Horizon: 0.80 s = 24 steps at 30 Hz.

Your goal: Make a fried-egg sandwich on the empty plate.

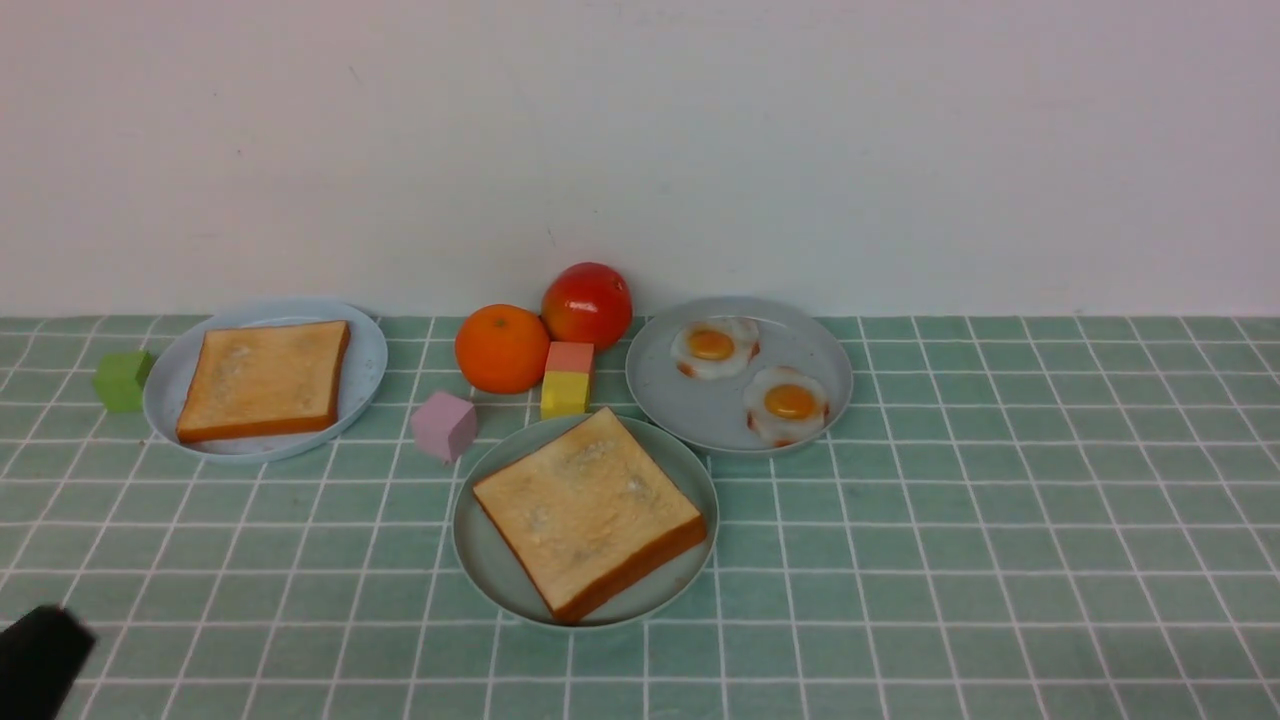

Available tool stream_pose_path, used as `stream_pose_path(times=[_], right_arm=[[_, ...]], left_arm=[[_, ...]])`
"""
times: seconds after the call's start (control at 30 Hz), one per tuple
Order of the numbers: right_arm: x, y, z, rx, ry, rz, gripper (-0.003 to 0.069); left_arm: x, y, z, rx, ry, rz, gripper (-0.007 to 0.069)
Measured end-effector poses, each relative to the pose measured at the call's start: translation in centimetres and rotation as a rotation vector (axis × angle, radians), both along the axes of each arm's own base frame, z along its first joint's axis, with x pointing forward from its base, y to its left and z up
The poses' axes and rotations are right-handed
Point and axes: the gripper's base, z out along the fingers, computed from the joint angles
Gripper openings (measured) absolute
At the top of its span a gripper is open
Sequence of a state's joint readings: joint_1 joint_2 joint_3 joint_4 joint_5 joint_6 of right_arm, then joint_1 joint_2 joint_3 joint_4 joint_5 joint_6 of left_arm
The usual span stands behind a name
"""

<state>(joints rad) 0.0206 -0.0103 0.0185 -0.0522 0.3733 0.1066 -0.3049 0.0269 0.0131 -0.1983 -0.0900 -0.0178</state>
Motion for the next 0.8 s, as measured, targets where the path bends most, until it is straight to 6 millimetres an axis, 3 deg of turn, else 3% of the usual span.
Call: stream_pose_path(times=[0.1,0.17,0.27,0.8], right_arm=[[0.0,0.0,0.0,0.0,0.0,0.0,0.0],[0.0,0.0,0.0,0.001,0.002,0.0,0.0001],[0.0,0.0,0.0,0.001,0.002,0.0,0.0004],[0.0,0.0,0.0,0.001,0.002,0.0,0.0015]], left_arm=[[0.0,0.5,-1.2,0.018,0.094,0.095,-0.0013],[-0.1,0.8,-3.1,0.026,0.293,0.166,-0.0013],[-0.3,1.0,-4.4,0.026,0.428,0.199,-0.0013],[-0.4,1.0,-4.5,-0.006,0.448,0.207,-0.0013]])
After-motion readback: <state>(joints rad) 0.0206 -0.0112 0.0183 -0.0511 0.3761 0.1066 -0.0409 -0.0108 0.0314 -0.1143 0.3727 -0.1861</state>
